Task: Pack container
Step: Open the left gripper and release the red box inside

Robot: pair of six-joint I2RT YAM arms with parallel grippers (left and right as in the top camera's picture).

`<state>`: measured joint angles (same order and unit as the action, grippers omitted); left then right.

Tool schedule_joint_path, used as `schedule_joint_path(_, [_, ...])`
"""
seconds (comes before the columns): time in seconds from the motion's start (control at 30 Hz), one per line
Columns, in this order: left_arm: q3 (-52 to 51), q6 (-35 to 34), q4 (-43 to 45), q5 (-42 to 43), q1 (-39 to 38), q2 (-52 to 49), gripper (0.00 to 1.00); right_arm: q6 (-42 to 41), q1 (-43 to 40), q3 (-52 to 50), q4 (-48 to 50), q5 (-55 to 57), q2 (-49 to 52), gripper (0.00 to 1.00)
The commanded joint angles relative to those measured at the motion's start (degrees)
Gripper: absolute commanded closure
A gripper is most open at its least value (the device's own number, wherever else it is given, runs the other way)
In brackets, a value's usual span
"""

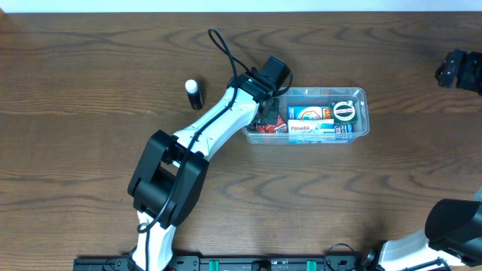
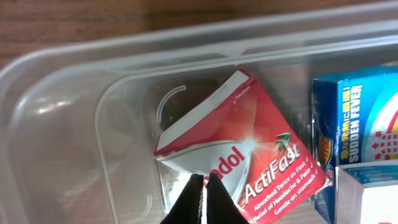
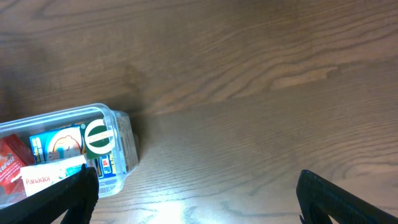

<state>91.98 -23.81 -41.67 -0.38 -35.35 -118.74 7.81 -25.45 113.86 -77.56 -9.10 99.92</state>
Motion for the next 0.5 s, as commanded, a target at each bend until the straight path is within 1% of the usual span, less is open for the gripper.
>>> schedule_joint_path(0.0, [1.0,2.4,0.4,-0.3,0.1,-1.1,0.94,0.0,-0.2,0.8,-0.1,-0.1,-0.4,0.01])
schedule_joint_path(0.3, [1.0,3.6,2.2,-0.1,0.1,-1.0,0.94,0.0,-0.3,0.8,-0.1,-0.1,-0.4,0.01])
schedule_joint_path(0.47, [1.0,11.6,4.3,1.5,0.1,-1.0,0.94,0.0,-0.2,0.8,-0.1,-0.2,-0.4,0.01])
